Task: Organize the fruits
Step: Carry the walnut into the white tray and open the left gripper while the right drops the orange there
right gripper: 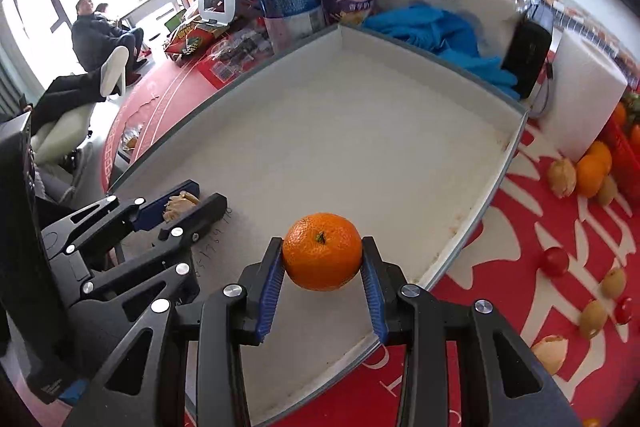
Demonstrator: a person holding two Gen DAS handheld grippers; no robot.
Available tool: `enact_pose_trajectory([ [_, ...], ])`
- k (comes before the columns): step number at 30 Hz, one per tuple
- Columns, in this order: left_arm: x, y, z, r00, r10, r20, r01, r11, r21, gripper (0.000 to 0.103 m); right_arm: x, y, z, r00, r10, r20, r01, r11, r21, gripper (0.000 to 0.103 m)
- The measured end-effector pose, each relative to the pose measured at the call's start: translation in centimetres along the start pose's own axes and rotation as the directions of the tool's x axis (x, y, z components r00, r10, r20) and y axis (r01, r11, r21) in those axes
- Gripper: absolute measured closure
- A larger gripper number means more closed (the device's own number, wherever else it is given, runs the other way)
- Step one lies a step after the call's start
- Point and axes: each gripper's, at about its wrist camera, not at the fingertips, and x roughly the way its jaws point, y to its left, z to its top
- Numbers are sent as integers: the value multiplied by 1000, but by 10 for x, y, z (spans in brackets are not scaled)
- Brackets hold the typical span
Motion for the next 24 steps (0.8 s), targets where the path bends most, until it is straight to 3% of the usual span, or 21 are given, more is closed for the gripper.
enact_pose_trajectory([
  [3,-7,1,0,1000,-1,31,2,1000,-22,24,-6,0,4,1000,1,18,-1,1000,-8,49],
  [5,-16,2,2,997,9,75,-7,999,-36,22,-14,0,7,999,-12,46,12,1000,-10,17],
  [8,-25,2,5,996,-29,89,34,998,-53,19,-29,-3,10,995,-19,101,19,1000,0,1],
  [11,-34,1,6,992,-76,96,84,994,-73,16,-47,-12,11,991,-19,135,14,999,39,1],
  [14,-43,-13,6,990,-114,79,117,993,-31,16,-62,-27,3,987,-26,158,12,996,85,1],
  [19,-59,-58,6,985,-158,74,150,983,105,16,-77,-68,-29,987,-68,144,39,980,196,1],
  [24,-73,-126,-5,971,-235,41,215,937,275,16,-106,-124,-77,970,-212,117,161,924,346,1],
])
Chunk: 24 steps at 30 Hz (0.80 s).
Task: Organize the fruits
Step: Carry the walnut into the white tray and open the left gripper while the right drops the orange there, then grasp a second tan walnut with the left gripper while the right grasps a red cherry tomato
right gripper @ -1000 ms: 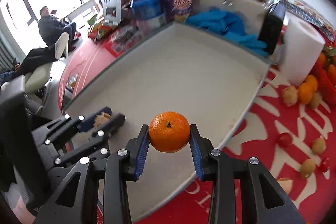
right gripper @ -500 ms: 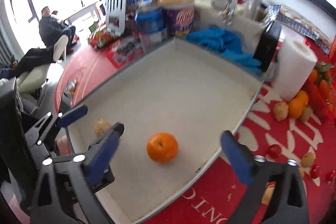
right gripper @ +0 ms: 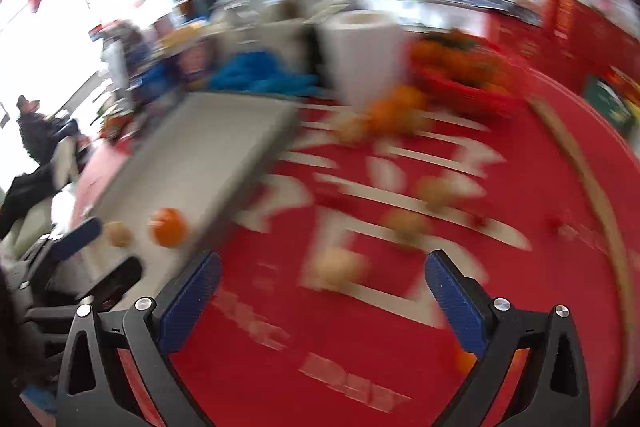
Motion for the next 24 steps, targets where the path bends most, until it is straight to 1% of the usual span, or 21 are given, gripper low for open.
enact_pose_trajectory([
  [2,6,-23,3,1000,-28,-14,28,998,48,16,-16,-27,-7,998,-47,32,46,998,41,1],
  [4,16,-48,4,999,-27,-31,30,996,85,16,-28,-49,-16,994,-103,45,99,992,78,1],
  [6,27,-63,6,998,-29,-51,33,995,96,16,-36,-71,-26,989,-142,36,138,984,114,1],
  [9,48,-80,11,996,-25,-81,32,996,81,16,-37,-97,-45,987,-160,0,158,976,151,1],
  [14,71,-93,19,994,2,-110,6,997,74,16,-31,-102,-71,980,-193,-40,196,975,107,1],
  [18,95,-97,18,987,27,-160,-17,998,63,15,-21,-95,-73,975,-219,-32,220,974,51,1],
  [19,96,-94,19,989,18,-147,-12,999,45,14,-20,-92,-73,974,-224,-28,225,974,36,1],
  [22,100,-87,19,988,6,-155,-6,1000,2,9,-13,-87,-72,973,-229,-25,229,974,-2,1],
  [23,102,-83,19,986,-3,-166,0,1000,-16,4,-11,-86,-70,973,-229,-25,229,973,-4,1],
  [24,104,-80,19,984,-13,-177,7,999,-35,1,-10,-86,-69,973,-230,-25,230,973,-3,1],
])
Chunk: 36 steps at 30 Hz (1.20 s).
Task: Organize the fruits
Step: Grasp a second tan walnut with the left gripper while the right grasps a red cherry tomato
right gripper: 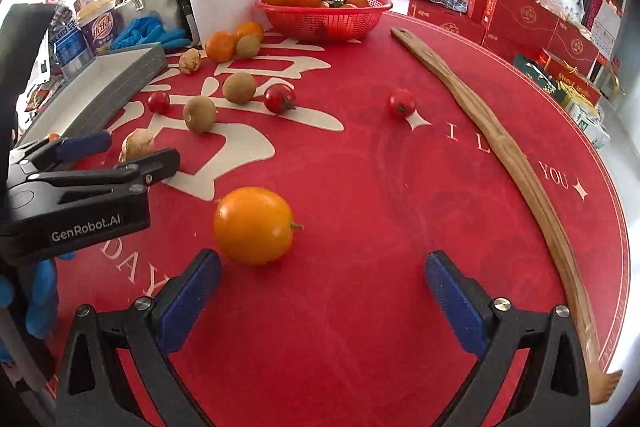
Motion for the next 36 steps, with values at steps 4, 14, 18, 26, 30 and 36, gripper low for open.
enact_pose_trajectory([
  [4,0,-1,-1,1000,6,-2,-6,1000,7,1,3,0,4,1000,0,-1,0,1000,0,1],
  [14,0,-1,-1,1000,6,-2,-6,1000,7,0,3,0,4,1000,-1,-2,1,1000,1,1],
  [18,0,-1,0,1000,6,-2,-6,1000,7,0,3,0,4,1000,-1,-1,1,1000,1,1],
  [26,0,-1,-1,1000,6,-2,-6,1000,6,0,2,0,4,1000,-1,-1,1,1000,1,1],
  [30,-1,-3,-1,1000,20,-4,-20,1000,-2,1,2,-1,3,1000,2,-1,-2,1000,1,1],
  [36,2,-7,3,1000,28,1,-28,1000,1,1,-15,-33,14,988,151,5,-151,984,95,1],
])
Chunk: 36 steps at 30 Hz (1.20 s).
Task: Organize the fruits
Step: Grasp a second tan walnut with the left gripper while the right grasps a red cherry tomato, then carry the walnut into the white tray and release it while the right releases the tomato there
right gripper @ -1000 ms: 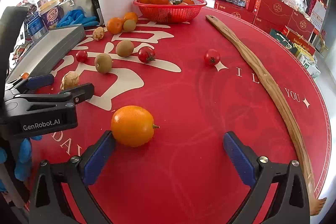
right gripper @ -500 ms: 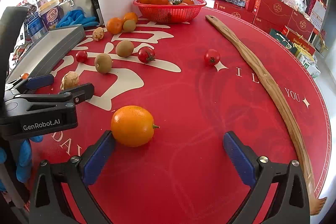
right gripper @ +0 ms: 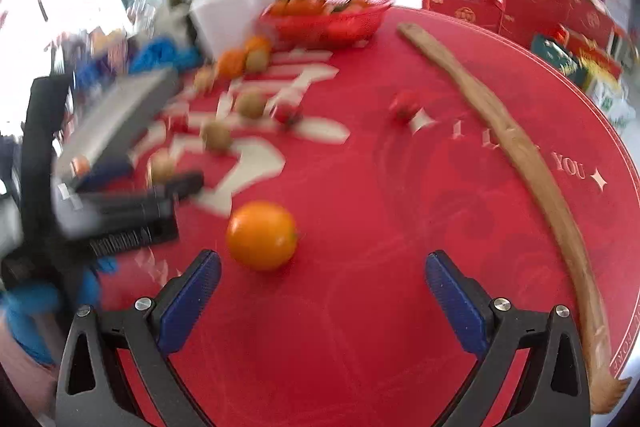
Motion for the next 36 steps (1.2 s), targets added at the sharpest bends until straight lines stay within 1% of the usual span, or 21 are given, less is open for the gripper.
enact_pose_trajectory([
  [1,0,-1,1,1000,-2,0,2,1000,-1,1,-5,-7,8,1000,-13,29,12,1000,19,1],
  [3,1,-5,2,1000,-7,-1,7,1000,2,1,-7,-17,25,997,-52,58,50,998,38,1],
  [5,2,-6,2,1000,-5,1,5,1000,5,2,4,-25,42,997,-61,45,58,997,56,1],
  [7,1,-5,2,1000,-11,1,11,1000,-1,3,22,-29,59,997,-73,16,72,995,61,1],
  [9,0,-6,2,1000,-10,4,10,1000,-1,8,39,-30,71,993,-121,4,120,992,48,1],
  [10,-1,-7,2,1000,-10,6,10,1000,1,10,45,-31,74,991,-131,1,131,990,46,1],
  [13,-5,-11,2,1000,-17,12,17,1000,11,26,62,-35,81,990,-138,-27,140,988,66,1],
  [14,-6,-12,2,1000,-22,16,22,1000,20,37,66,-37,82,991,-132,-34,135,988,74,3],
  [15,-7,-13,2,1000,-24,18,24,999,24,51,69,-38,82,990,-135,-41,138,987,80,7],
  [16,-9,-14,2,999,-28,22,27,999,30,60,69,-35,82,985,-169,-24,170,983,61,18],
  [17,-10,-14,2,999,-29,26,28,999,39,77,68,-33,80,980,-201,-17,201,979,39,34],
  [18,-11,-14,2,999,-34,24,33,999,42,78,67,-29,79,974,-229,-4,229,973,14,41],
  [19,-12,-13,1,999,-41,20,41,998,38,78,66,-27,77,975,-220,15,220,975,1,56],
  [20,-13,-10,0,998,-52,18,51,998,31,78,64,-26,76,975,-221,22,221,975,-5,74],
  [21,-16,-7,-1,998,-64,18,64,998,21,78,63,-27,76,976,-215,25,215,977,-3,80],
  [22,-18,-4,-3,997,-70,25,69,997,17,78,61,-29,75,982,-190,20,189,982,12,80],
  [24,-28,2,-5,996,-72,55,71,997,17,78,55,-38,74,997,-82,13,81,994,69,80],
  [25,-34,5,-5,995,-68,69,66,998,18,78,51,-43,73,999,-41,15,40,995,97,80],
  [29,-56,22,-2,990,-69,121,69,998,3,78,33,-46,71,999,27,41,-31,992,122,80],
  [32,-70,37,0,987,-50,156,53,998,-15,78,19,-37,72,996,63,63,-69,992,104,80],
  [36,-82,65,0,983,-19,180,30,998,-57,78,13,-18,82,992,108,68,-114,990,88,80],
])
